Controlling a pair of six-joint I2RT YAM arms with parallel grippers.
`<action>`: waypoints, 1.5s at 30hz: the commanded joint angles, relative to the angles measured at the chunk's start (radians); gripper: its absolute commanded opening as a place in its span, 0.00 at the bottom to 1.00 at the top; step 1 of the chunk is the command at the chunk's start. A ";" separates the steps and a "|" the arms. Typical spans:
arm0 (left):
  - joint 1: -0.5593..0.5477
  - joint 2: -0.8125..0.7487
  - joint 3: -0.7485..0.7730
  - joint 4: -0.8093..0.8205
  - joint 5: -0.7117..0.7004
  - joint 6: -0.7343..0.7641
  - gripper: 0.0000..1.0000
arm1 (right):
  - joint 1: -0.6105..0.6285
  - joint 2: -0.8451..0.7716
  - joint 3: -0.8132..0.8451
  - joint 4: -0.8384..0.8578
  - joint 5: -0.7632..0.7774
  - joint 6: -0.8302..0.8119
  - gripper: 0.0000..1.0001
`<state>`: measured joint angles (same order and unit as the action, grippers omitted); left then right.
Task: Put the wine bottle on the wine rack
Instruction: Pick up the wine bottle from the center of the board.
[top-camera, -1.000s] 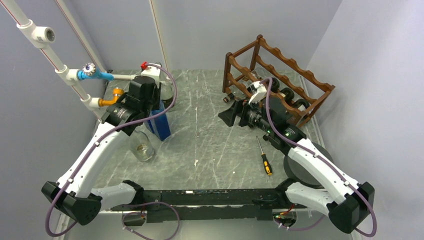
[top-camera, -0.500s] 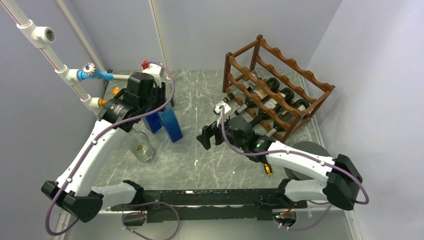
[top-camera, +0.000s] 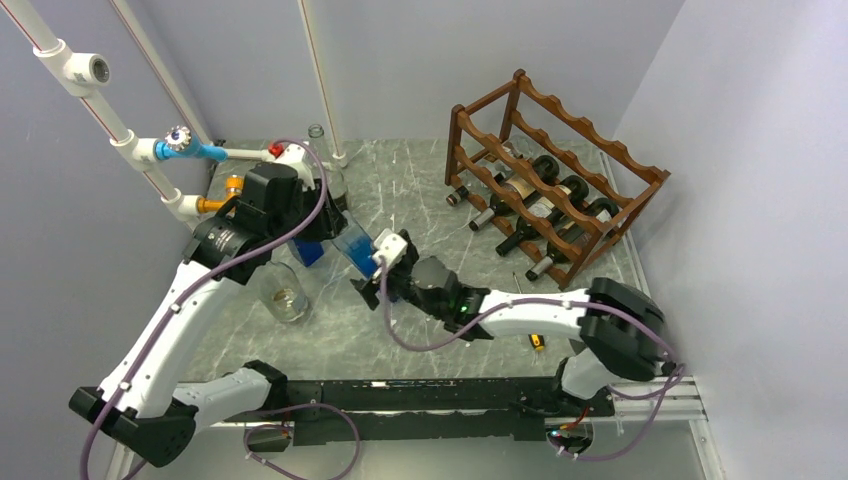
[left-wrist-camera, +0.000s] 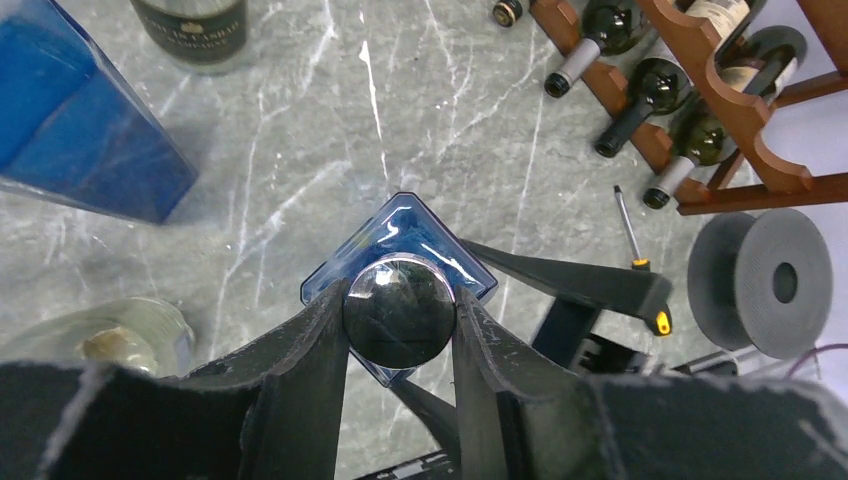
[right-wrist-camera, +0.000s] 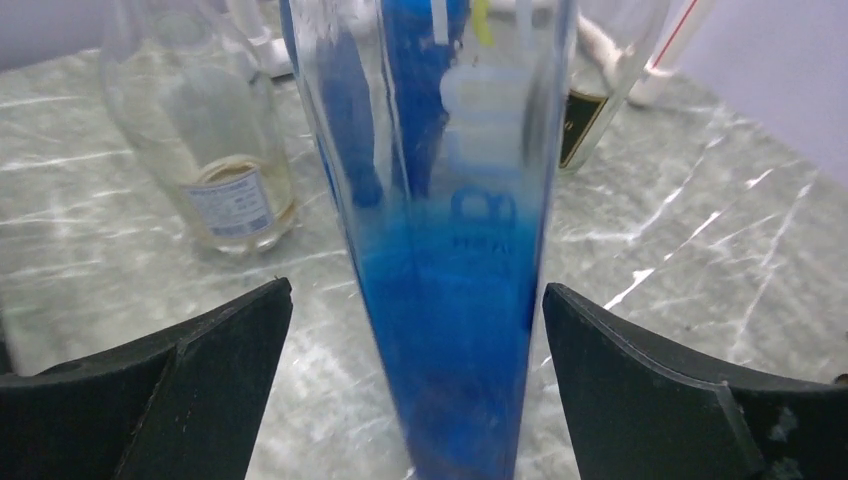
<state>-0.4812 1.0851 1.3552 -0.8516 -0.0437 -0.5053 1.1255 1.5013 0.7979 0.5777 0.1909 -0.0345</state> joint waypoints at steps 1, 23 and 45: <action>-0.003 -0.055 -0.009 0.057 0.094 -0.115 0.00 | 0.047 0.140 0.075 0.208 0.232 -0.252 0.97; 0.114 -0.173 -0.111 -0.076 0.411 0.125 0.99 | 0.038 0.138 -0.349 0.615 0.006 -0.861 0.00; 0.133 -0.049 -0.526 0.242 0.829 -0.558 0.99 | -0.007 0.059 -0.367 0.633 -0.002 -0.887 0.00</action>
<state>-0.3302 1.0775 0.9066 -0.7845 0.7136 -0.8753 1.1267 1.5707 0.3969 1.0325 0.1989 -0.8993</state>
